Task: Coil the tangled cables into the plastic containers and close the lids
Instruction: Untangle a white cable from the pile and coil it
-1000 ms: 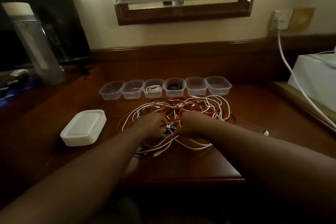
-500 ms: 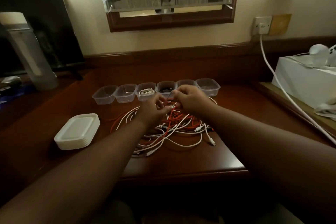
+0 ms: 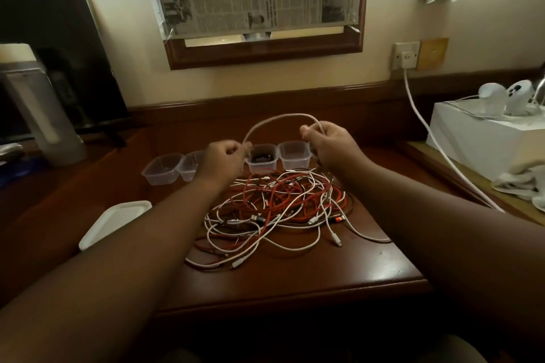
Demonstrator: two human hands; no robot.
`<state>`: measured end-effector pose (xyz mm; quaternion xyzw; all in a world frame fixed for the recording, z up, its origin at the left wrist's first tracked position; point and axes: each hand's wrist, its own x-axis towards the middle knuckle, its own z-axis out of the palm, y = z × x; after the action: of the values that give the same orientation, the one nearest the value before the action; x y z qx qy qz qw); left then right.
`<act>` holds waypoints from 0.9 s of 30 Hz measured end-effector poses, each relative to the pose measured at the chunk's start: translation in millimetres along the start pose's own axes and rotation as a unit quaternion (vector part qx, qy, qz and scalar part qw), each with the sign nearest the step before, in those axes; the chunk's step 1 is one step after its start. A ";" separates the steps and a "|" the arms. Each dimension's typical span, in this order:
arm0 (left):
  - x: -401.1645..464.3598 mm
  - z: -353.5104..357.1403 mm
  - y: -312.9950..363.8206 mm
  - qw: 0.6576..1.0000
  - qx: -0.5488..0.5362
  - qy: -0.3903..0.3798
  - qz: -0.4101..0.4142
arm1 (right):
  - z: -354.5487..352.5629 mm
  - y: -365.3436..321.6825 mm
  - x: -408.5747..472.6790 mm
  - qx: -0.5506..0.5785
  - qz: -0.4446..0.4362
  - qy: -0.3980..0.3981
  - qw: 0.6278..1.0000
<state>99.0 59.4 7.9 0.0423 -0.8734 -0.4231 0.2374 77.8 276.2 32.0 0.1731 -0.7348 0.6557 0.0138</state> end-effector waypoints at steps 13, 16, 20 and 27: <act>14.1 -10.2 93.0 0.937 -0.347 -0.050 -0.006 | 45.1 -8.9 7.7 -0.052 0.030 -0.159 0.986; 12.1 -4.2 74.7 0.947 -0.318 -0.030 -0.025 | 39.5 -8.8 5.9 -0.013 0.050 -0.121 0.991; -3.3 13.5 47.5 0.943 -0.322 -0.059 -0.065 | 21.9 -13.7 7.6 0.104 0.109 -0.075 0.986; -23.4 77.1 26.6 0.914 -0.223 -0.337 -0.035 | -5.3 -27.4 17.3 0.359 0.118 -0.031 0.925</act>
<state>88.3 138.3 -21.6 -0.1261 -0.7828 -0.6038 -0.0824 67.9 275.0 63.3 0.0990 -0.4657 0.8666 -0.1493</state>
